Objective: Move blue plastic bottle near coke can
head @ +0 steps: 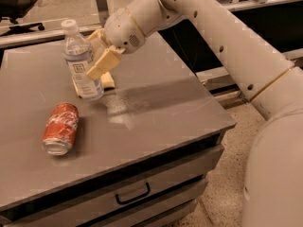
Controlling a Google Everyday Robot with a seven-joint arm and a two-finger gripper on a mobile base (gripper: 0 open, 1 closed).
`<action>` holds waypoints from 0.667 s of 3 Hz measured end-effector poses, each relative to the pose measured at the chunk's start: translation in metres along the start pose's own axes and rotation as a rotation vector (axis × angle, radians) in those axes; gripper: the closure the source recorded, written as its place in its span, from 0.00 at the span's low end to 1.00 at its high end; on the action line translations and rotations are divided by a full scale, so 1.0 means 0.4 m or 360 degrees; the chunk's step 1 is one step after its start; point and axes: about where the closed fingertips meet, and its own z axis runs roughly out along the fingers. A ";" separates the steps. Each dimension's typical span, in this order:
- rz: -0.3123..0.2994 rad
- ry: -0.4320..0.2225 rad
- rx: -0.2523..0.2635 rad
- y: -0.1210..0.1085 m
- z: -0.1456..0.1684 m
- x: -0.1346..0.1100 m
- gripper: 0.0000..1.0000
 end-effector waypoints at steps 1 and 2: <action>0.0020 -0.0071 -0.0080 0.052 0.030 -0.025 1.00; 0.0043 -0.0076 -0.0173 0.116 0.060 -0.039 0.82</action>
Offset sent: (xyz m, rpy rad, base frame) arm -0.0854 0.0061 -0.0146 -0.0312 0.1308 0.1307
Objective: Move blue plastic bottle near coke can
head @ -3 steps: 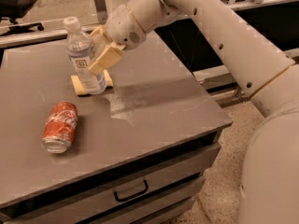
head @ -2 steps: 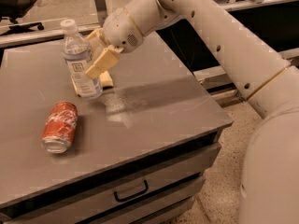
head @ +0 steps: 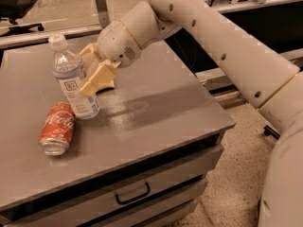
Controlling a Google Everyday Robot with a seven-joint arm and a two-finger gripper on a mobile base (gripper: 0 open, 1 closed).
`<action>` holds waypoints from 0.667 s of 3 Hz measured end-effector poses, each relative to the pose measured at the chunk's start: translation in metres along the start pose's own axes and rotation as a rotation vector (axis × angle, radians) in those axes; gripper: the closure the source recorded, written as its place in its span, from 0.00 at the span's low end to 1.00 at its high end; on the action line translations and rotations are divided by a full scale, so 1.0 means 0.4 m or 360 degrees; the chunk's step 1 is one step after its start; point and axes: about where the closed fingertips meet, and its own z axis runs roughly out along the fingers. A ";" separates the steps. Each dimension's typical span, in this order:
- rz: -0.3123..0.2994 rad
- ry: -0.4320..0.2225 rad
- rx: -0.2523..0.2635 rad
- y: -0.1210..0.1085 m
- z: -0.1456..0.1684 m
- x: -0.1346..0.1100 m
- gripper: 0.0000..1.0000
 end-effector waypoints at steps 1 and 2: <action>0.0009 -0.0003 -0.0034 0.038 0.012 0.008 0.59; 0.0029 -0.0068 -0.0013 0.059 0.013 0.031 0.36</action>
Offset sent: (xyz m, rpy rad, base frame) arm -0.0205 -0.0279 -0.0259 0.0797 0.0673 -0.0338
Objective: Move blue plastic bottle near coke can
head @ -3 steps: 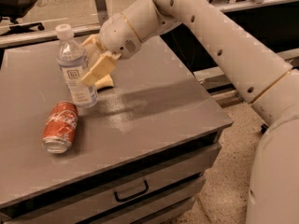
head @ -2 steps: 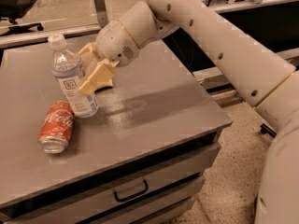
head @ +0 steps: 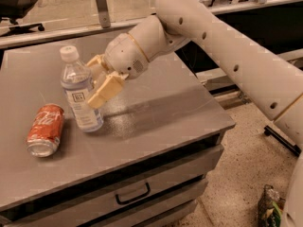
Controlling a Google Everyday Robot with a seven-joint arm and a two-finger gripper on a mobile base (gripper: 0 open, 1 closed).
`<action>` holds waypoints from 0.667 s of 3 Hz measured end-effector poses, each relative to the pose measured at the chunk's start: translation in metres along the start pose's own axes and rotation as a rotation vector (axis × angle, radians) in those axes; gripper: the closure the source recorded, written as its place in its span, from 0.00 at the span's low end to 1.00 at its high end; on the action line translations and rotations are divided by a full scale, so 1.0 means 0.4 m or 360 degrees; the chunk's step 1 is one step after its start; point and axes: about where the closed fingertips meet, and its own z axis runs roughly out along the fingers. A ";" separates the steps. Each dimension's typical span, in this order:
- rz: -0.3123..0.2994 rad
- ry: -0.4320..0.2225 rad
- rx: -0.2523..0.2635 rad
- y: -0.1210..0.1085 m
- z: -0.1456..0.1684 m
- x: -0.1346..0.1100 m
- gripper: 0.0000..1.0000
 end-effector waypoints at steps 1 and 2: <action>-0.0001 0.0004 -0.0004 0.000 0.003 -0.002 0.12; -0.0003 0.0002 -0.0007 0.000 0.008 -0.004 0.00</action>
Offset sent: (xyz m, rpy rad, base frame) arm -0.0005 0.0006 -0.0001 -0.0015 -0.0003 0.0008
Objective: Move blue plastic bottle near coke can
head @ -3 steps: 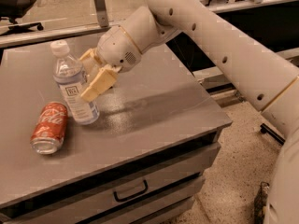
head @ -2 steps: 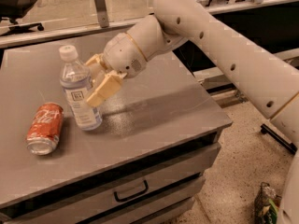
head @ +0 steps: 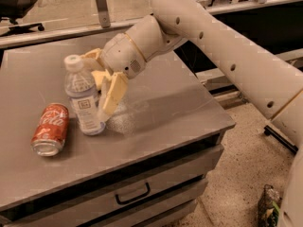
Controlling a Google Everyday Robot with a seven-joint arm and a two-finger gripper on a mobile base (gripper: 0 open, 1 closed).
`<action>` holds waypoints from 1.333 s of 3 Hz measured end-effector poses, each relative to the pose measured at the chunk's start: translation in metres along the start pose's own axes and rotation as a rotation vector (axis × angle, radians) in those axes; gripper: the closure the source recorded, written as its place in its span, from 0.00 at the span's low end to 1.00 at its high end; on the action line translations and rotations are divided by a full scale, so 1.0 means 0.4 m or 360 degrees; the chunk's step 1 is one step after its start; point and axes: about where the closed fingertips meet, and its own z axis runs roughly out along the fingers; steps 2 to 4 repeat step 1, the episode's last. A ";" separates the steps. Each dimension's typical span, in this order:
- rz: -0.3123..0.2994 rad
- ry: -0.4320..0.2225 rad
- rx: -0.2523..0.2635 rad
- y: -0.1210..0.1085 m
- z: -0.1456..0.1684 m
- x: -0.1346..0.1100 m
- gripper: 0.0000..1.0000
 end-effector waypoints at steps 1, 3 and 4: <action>0.0000 0.0000 0.0000 0.000 0.000 0.000 0.00; 0.0000 0.0000 0.0000 0.000 0.000 0.000 0.00; 0.0000 0.0000 0.0000 0.000 0.000 0.000 0.00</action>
Offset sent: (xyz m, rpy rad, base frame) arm 0.0000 0.0000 0.0000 0.0000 0.0000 0.0000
